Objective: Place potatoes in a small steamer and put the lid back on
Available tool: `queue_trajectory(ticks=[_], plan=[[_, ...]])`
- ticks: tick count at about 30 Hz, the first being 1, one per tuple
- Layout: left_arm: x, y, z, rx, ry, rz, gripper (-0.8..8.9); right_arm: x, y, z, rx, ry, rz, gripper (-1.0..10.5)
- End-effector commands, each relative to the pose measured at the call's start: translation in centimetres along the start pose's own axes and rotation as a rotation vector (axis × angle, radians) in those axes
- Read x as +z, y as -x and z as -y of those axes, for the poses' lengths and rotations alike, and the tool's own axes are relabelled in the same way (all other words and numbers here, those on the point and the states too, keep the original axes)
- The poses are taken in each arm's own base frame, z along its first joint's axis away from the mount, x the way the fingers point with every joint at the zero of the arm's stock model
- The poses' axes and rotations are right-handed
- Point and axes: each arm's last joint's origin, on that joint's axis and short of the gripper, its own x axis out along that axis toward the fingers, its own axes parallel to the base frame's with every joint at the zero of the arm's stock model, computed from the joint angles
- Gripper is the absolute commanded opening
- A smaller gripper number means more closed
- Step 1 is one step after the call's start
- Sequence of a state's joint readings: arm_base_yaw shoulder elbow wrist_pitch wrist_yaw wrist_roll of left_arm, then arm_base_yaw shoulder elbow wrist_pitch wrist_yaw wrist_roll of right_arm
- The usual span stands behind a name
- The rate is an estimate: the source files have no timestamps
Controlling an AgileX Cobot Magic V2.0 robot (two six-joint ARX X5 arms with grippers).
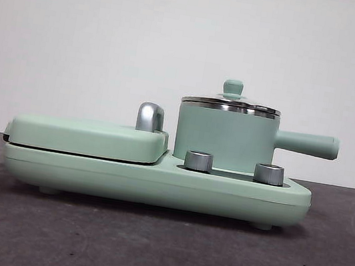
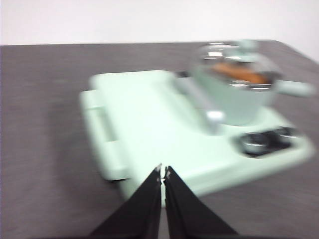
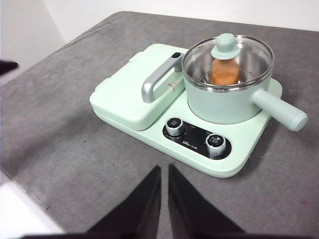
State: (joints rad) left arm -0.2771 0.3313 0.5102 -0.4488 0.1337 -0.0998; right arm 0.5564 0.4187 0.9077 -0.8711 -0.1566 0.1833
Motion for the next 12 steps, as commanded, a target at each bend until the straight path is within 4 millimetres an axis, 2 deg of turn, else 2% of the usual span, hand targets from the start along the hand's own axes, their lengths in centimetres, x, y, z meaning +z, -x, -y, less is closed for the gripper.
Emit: queue_trajectory(ticks=[1, 3, 6, 9, 12], plan=[[-3.3, -1.0, -1.0, 0.062, -0.031, 0.058, 0.10, 0.3, 0.1, -0.1, 0.009, 0.013, 0.012, 0.2], [-5.9, -1.7, -1.7, 0.102, -0.011, 0.100, 0.10, 0.3, 0.1, -0.1, 0.009, 0.013, 0.012, 0.2], [-8.8, -2.3, -2.4, 0.162, 0.038, 0.146, 0.10, 0.3, 0.1, -0.1, 0.009, 0.013, 0.012, 0.2], [-10.4, -2.8, -3.0, 0.238, 0.089, 0.160, 0.10, 0.3, 0.1, -0.1, 0.009, 0.013, 0.013, 0.2], [-10.8, -2.9, -3.4, 0.297, 0.093, 0.148, 0.10, 0.3, 0.1, -0.1, 0.009, 0.013, 0.013, 0.2]])
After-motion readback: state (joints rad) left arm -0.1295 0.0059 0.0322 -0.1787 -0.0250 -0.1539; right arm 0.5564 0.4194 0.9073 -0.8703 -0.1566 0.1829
